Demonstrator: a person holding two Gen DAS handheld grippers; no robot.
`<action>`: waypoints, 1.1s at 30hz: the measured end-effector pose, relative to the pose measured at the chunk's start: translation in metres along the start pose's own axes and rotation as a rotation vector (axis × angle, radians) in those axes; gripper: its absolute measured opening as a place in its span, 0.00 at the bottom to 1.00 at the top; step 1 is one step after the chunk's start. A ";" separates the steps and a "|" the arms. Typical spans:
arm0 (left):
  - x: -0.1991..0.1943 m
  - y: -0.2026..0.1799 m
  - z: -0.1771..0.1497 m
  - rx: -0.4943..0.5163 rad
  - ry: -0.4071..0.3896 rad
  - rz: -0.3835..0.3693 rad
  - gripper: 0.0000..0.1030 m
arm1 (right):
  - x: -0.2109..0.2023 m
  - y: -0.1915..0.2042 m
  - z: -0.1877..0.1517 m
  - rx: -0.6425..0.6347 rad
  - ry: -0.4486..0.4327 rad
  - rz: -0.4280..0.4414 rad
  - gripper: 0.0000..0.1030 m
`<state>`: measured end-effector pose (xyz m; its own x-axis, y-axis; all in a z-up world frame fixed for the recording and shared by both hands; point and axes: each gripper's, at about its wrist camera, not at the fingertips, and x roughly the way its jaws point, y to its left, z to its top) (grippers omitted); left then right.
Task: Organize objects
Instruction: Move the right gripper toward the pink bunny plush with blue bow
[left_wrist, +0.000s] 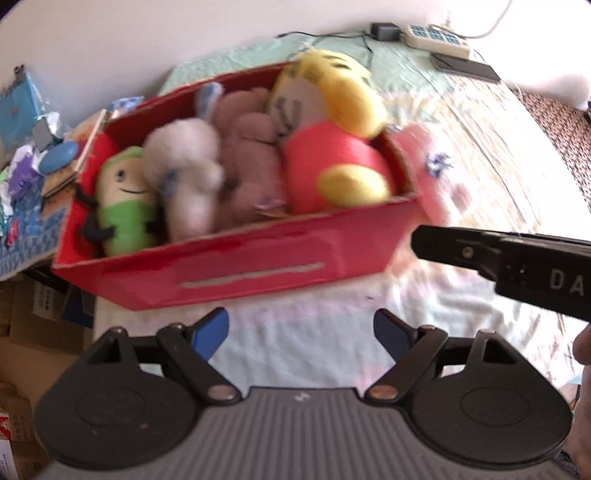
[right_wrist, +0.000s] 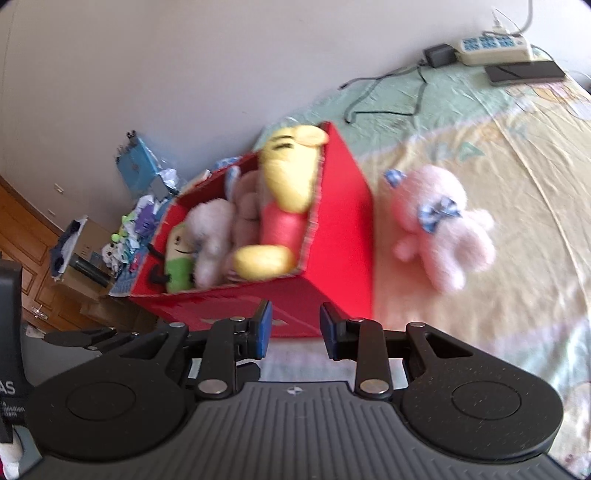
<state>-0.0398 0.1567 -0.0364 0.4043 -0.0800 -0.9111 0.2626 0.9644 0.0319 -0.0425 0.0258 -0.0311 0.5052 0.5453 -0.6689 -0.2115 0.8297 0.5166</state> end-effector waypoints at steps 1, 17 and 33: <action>0.002 -0.007 0.001 0.006 0.003 -0.003 0.84 | -0.002 -0.004 0.000 0.002 0.004 -0.011 0.31; 0.030 -0.094 0.024 0.092 0.055 -0.024 0.85 | -0.025 -0.074 -0.002 0.073 0.049 -0.155 0.31; 0.057 -0.127 0.018 0.175 0.059 -0.048 0.86 | -0.030 -0.118 0.004 0.166 0.059 -0.210 0.31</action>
<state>-0.0343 0.0247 -0.0847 0.3366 -0.1049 -0.9358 0.4305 0.9010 0.0539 -0.0293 -0.0894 -0.0699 0.4727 0.3732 -0.7983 0.0350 0.8972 0.4401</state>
